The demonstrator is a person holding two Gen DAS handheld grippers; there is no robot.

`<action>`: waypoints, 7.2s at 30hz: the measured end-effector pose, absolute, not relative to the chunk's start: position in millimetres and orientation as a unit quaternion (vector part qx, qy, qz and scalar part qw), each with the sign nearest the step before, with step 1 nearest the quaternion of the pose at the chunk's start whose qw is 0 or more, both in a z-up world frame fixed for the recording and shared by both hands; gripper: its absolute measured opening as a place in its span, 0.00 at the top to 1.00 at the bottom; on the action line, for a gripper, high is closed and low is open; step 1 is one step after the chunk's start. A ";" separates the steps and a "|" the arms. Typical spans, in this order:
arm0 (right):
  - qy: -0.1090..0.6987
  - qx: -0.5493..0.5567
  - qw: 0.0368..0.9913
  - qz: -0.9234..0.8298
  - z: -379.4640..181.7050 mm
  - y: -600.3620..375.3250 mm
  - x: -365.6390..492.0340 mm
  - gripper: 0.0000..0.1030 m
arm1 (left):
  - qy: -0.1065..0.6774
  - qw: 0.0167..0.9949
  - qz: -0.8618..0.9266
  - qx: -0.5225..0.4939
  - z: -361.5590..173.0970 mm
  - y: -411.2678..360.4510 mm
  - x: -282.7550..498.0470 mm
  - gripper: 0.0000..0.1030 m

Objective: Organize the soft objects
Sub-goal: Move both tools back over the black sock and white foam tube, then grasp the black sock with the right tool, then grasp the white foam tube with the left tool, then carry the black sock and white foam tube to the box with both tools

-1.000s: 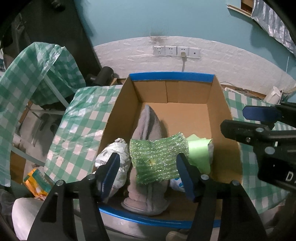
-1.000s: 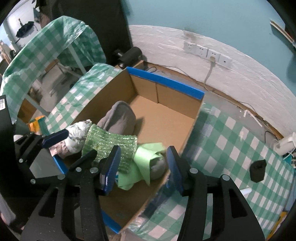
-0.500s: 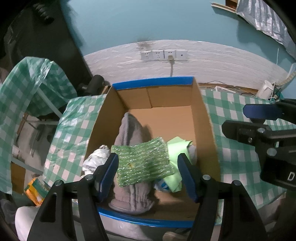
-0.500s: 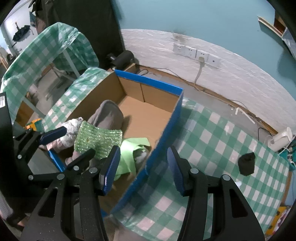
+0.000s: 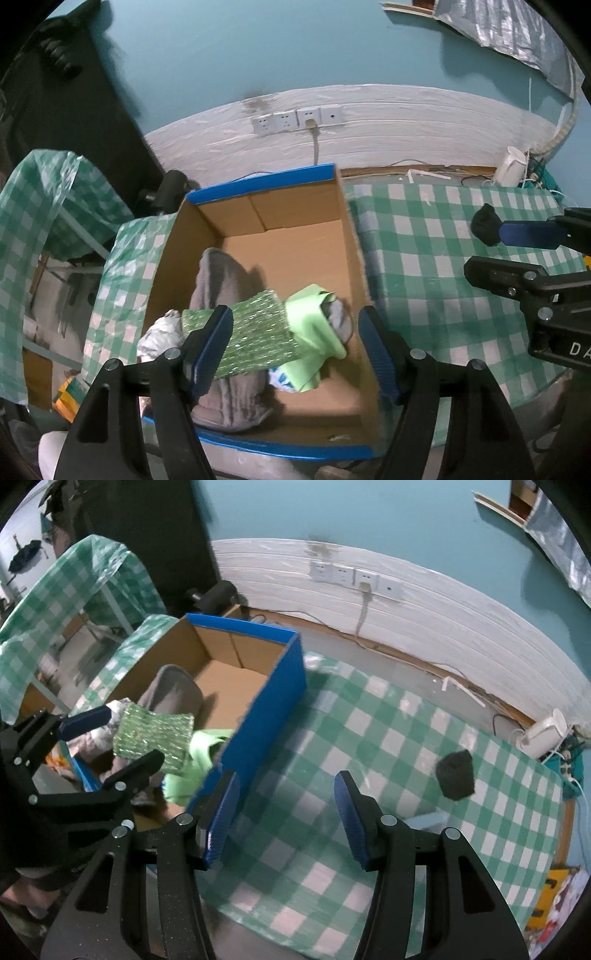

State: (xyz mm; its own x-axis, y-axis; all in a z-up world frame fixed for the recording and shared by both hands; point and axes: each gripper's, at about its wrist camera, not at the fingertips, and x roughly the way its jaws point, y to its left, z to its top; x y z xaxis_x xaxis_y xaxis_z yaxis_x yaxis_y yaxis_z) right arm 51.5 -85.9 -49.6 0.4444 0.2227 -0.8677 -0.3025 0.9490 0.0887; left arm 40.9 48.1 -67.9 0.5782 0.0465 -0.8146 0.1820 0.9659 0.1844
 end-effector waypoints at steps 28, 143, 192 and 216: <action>0.521 0.015 0.851 0.069 -78.0 -218.4 26.6 0.40 | 0.466 0.860 -0.090 0.187 -85.6 -56.7 48.1 0.29; 0.604 0.058 0.795 -0.011 -182.3 -343.8 49.2 0.57 | 0.548 0.760 -0.260 0.232 -227.8 -229.1 93.7 0.85; 0.539 -0.022 0.839 0.078 -86.6 -238.5 18.6 0.57 | 0.470 0.841 -0.164 0.212 -108.4 -120.3 38.0 0.86; 0.516 -0.055 0.842 0.148 -58.3 -145.5 42.7 0.57 | 0.461 0.865 -0.098 0.171 -79.0 -35.5 39.9 0.86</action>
